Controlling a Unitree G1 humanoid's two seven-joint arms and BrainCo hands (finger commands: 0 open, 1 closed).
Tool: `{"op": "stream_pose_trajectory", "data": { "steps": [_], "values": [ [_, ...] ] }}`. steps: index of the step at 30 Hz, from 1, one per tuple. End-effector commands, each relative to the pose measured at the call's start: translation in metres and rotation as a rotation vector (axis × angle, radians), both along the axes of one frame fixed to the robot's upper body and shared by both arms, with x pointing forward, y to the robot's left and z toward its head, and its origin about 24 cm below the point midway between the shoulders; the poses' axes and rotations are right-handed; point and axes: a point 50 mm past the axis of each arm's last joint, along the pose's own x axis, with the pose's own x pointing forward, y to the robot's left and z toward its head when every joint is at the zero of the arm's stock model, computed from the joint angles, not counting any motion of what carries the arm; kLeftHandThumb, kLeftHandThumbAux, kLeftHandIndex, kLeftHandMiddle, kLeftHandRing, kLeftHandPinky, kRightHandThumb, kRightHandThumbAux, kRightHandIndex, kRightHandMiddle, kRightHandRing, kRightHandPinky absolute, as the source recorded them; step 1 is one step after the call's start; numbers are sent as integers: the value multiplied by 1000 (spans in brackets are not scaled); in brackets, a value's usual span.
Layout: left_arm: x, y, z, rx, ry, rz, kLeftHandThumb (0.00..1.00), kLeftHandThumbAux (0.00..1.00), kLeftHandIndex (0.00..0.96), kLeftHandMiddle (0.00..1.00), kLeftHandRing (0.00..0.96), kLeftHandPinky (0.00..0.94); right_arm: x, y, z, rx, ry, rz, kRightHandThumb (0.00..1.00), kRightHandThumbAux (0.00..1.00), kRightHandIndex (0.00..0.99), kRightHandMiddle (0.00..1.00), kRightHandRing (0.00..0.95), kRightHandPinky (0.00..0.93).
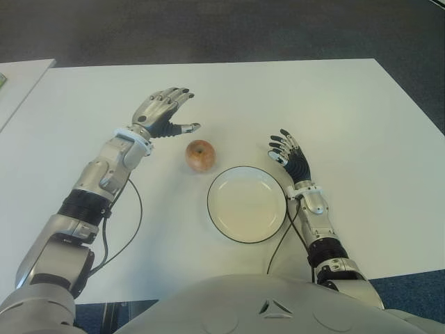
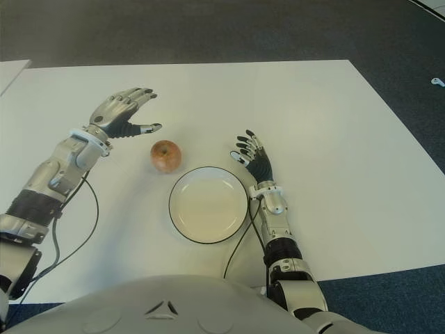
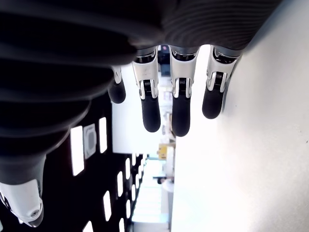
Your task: Put the apples into the plate.
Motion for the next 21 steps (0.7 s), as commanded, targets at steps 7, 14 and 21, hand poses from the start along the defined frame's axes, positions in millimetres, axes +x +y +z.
{"op": "stream_pose_trajectory", "data": {
  "steps": [7, 14, 21],
  "values": [
    [-1, -18, -15, 14, 62, -36, 283, 215, 0, 0, 0, 0, -40, -1, -48, 27, 254, -33, 143, 619, 59, 233, 238, 203],
    [-1, -25, -22, 2, 86, -43, 272, 217, 0, 0, 0, 0, -40, -1, -48, 34, 253, -38, 146, 629, 57, 235, 236, 194],
    [0, -37, -25, 20, 97, -75, 263, 225, 0, 0, 0, 0, -42, 1, -47, 22, 247, -35, 141, 623, 61, 247, 236, 179]
  ]
}}
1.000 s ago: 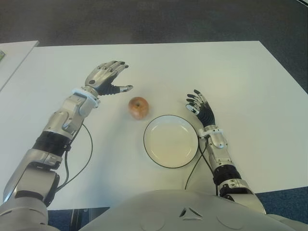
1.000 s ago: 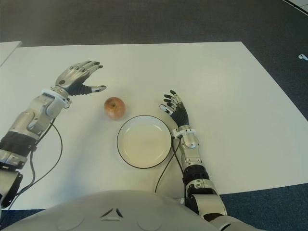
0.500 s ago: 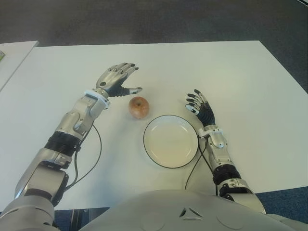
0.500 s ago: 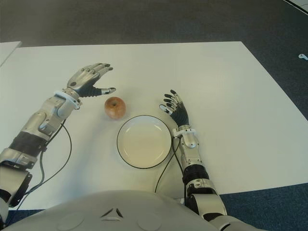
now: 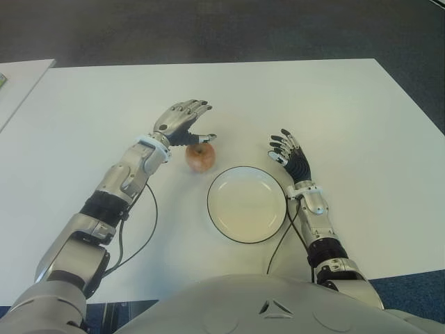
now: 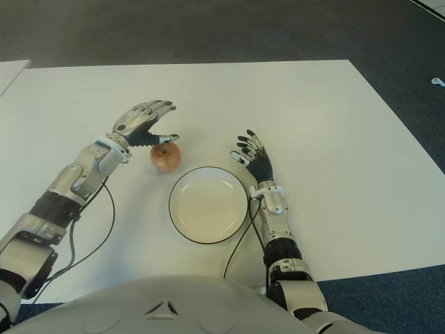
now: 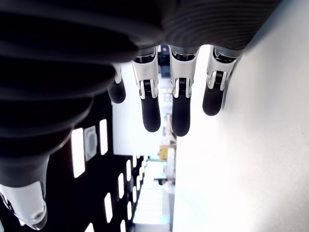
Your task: Put the apples into the plate.
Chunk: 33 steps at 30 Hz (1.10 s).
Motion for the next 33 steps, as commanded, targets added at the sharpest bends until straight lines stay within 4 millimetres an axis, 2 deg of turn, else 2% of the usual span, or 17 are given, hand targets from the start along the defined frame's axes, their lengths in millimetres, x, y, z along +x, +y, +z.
{"op": "stream_pose_trajectory", "data": {
  "steps": [1, 19, 23, 33],
  "values": [
    [0, -10, -7, 29, 34, -19, 260, 225, 0, 0, 0, 0, -42, 2, -47, 15, 251, -24, 139, 619, 62, 247, 235, 174],
    [-14, -21, -32, 26, 104, -15, 252, 236, 0, 0, 0, 0, -44, 5, -44, 20, 246, -36, 140, 621, 62, 256, 242, 166],
    [-18, -21, -37, 26, 115, -12, 246, 240, 0, 0, 0, 0, -44, 6, -43, 13, 251, -37, 142, 630, 63, 256, 247, 189],
    [-25, -23, -45, 28, 131, -9, 238, 236, 0, 0, 0, 0, -43, 4, -42, 3, 254, -36, 136, 626, 60, 249, 242, 177]
  ]
}}
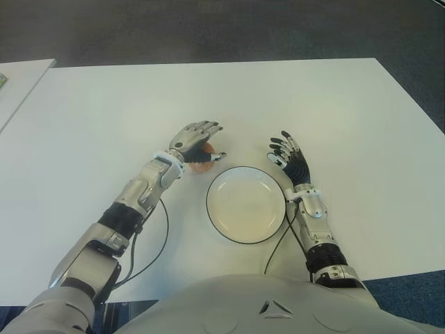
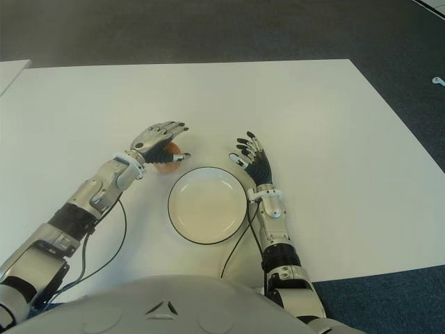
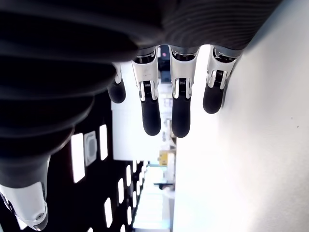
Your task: Put the apples into the plate.
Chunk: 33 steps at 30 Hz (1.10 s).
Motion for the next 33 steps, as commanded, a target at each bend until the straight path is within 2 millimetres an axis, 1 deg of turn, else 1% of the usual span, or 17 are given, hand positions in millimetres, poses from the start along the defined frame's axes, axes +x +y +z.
{"op": "stream_pose_trajectory", "data": {
  "steps": [1, 6, 12, 16, 20, 25, 33],
  "values": [
    [-8, -1, -11, 12, 24, 2, 238, 236, 0, 0, 0, 0, -36, 0, -43, 4, 248, -17, 137, 627, 60, 250, 245, 184],
    [-10, -1, -15, 16, 29, 7, 247, 233, 0, 0, 0, 0, -36, 0, -43, 4, 248, -20, 146, 626, 65, 258, 263, 212],
    [-12, -1, -18, 28, 31, 8, 260, 231, 0, 0, 0, 0, -36, -1, -43, 1, 245, -24, 149, 625, 68, 260, 258, 190],
    [-14, 0, -20, 32, 31, 8, 263, 228, 0, 0, 0, 0, -36, -1, -42, -2, 243, -25, 149, 630, 66, 257, 259, 208],
    [-16, 1, -21, 33, 34, 7, 265, 226, 0, 0, 0, 0, -36, -1, -42, -4, 245, -25, 134, 617, 65, 250, 251, 166],
    [-18, 2, -23, 38, 38, 8, 264, 229, 0, 0, 0, 0, -36, -1, -41, -1, 244, -27, 129, 616, 72, 258, 264, 201],
    [-20, 4, -26, 47, 40, 12, 261, 235, 0, 0, 0, 0, -36, 0, -41, -11, 238, -26, 152, 625, 67, 260, 268, 187]
  ]
}}
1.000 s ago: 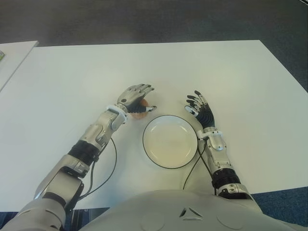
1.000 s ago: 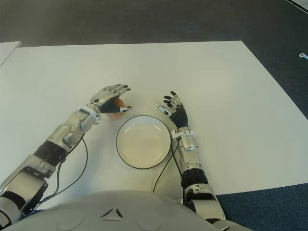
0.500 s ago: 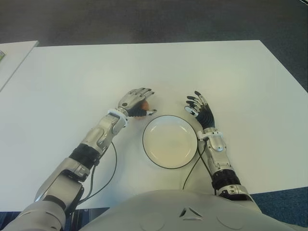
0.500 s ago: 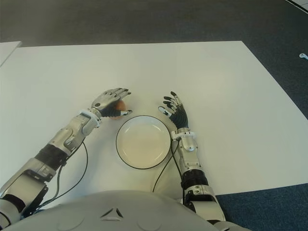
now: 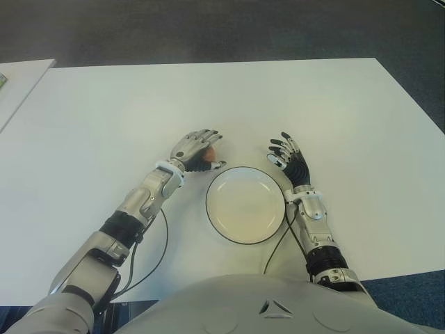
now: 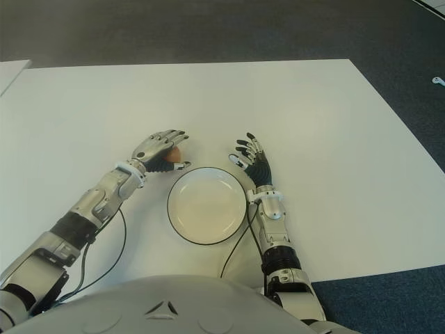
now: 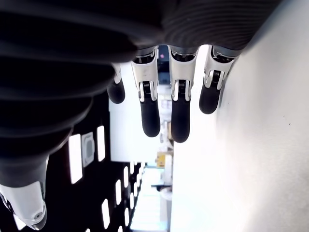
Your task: Put the apples into the plate.
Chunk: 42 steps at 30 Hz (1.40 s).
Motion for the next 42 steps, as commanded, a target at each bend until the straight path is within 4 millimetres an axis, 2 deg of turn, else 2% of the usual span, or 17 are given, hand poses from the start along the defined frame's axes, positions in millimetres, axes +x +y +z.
{"op": "stream_pose_trajectory", "data": {
  "steps": [1, 8, 16, 25, 32, 42],
  "values": [
    [-6, 4, -11, 33, 33, 5, 261, 235, 0, 0, 0, 0, -32, -1, -41, -3, 232, -16, 153, 625, 67, 260, 266, 183],
    [-7, 8, -15, 50, 39, 11, 258, 237, 0, 0, 0, 0, -32, -1, -41, 1, 232, -13, 147, 643, 58, 244, 263, 226],
    [-8, 13, -22, 69, 56, 19, 262, 242, 0, 0, 0, 0, -32, -2, -40, -6, 227, -16, 131, 622, 58, 244, 270, 196],
    [-10, 18, -30, 83, 73, 30, 249, 250, 0, 0, 0, 0, -32, -4, -40, 15, 233, -18, 144, 626, 64, 258, 281, 220],
    [-10, 24, -36, 103, 77, 46, 221, 267, 0, 0, 0, 0, -33, -5, -39, 11, 238, -22, 127, 633, 73, 264, 286, 239],
    [-7, 39, -43, 142, 66, 113, 125, 344, 0, 0, 0, 0, -34, -5, -39, 4, 230, -24, 126, 631, 67, 254, 276, 205]
  ]
}}
